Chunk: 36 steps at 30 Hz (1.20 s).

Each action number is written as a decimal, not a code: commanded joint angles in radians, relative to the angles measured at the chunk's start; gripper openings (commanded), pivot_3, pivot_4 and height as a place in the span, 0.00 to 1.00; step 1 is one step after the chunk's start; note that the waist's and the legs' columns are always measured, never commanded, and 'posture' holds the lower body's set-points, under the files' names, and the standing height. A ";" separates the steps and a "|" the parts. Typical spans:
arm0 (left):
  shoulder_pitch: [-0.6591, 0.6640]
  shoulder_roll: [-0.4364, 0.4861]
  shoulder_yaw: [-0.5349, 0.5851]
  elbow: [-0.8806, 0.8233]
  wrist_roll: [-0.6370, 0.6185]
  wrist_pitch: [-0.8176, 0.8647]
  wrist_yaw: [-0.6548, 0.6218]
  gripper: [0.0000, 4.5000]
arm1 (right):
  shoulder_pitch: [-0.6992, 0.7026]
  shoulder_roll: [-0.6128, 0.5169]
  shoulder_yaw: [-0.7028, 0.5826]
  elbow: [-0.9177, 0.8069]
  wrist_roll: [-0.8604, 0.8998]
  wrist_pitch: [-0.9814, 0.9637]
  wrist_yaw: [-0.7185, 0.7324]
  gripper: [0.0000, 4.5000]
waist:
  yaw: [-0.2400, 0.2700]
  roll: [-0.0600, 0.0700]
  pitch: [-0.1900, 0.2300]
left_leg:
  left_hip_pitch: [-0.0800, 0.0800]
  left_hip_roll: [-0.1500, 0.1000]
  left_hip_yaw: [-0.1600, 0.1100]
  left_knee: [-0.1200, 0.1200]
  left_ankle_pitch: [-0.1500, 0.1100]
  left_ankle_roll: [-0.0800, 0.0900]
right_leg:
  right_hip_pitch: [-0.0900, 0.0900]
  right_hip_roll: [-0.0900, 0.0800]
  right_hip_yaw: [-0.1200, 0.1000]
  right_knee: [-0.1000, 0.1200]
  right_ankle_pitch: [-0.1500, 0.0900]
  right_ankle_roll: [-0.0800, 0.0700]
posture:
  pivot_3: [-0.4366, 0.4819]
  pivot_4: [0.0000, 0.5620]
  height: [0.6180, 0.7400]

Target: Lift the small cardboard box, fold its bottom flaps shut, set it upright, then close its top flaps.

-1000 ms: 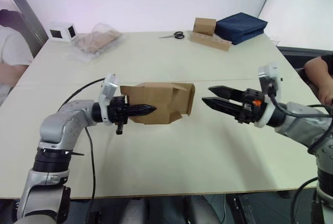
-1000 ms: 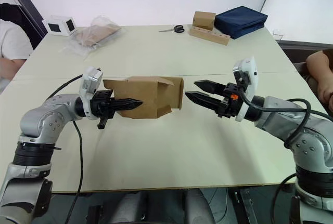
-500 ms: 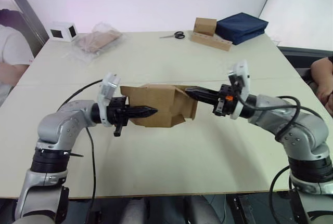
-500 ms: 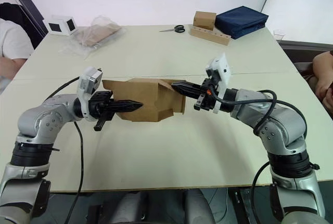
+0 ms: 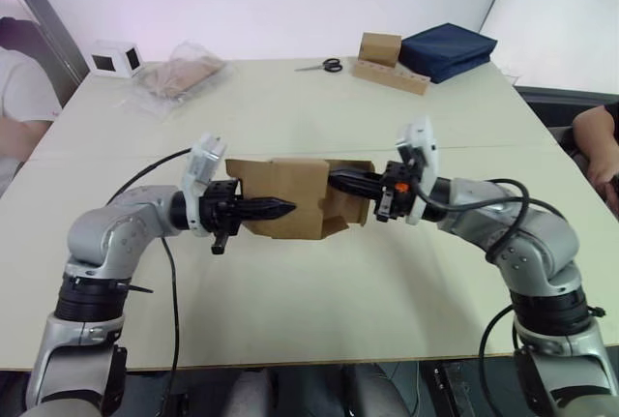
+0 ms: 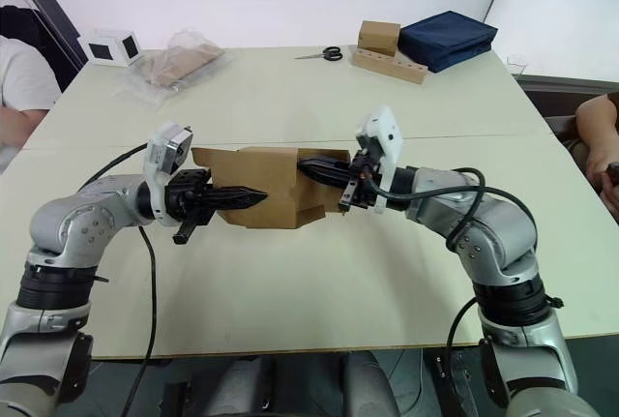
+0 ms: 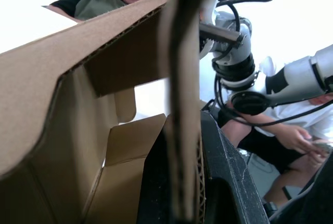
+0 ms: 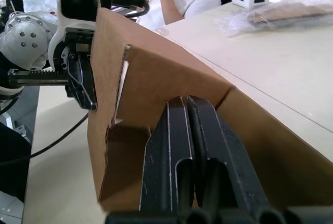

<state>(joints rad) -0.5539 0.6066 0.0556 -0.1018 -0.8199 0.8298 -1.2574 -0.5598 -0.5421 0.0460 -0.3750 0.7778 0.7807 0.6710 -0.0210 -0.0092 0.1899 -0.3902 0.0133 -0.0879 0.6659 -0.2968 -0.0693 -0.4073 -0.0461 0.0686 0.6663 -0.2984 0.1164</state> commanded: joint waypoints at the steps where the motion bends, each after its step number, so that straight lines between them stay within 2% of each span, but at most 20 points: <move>1: -0.019 -0.004 0.008 -0.020 -0.029 0.018 0.018 0.00 | -0.022 0.027 0.000 -0.052 -0.004 -0.016 -0.012 0.01 | 0.000 0.000 0.000 | 0.000 0.000 0.000 0.000 0.000 0.000 | 0.000 0.000 0.000 0.000 0.000 0.000 | 0.48 0.27 1.00; 20: -0.019 -0.030 0.021 -0.018 -0.053 0.040 0.088 0.00 | -0.050 0.066 -0.006 -0.050 -0.015 0.003 -0.030 0.01 | 0.000 0.000 0.000 | 0.000 0.000 0.000 0.000 0.000 0.000 | 0.000 0.000 0.000 0.000 0.000 0.000 | 0.48 0.27 1.00; 36: -0.063 -0.021 0.095 0.026 -0.096 0.059 0.154 0.00 | 0.046 -0.119 -0.183 -0.082 0.054 0.065 0.034 0.01 | 0.001 0.000 0.000 | 0.000 0.000 0.000 0.000 0.000 0.000 | 0.000 0.000 0.000 0.000 0.000 0.000 | 0.48 0.27 1.00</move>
<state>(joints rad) -0.5969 0.5786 0.1132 -0.0660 -0.8852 0.8855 -1.1090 -0.5291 -0.6310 -0.0792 -0.4038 0.7968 0.8374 0.6942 -0.0201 -0.0092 0.1899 -0.3903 0.0131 -0.0878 0.6656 -0.2969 -0.0692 -0.4074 -0.0463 0.0687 0.6661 -0.2984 0.1164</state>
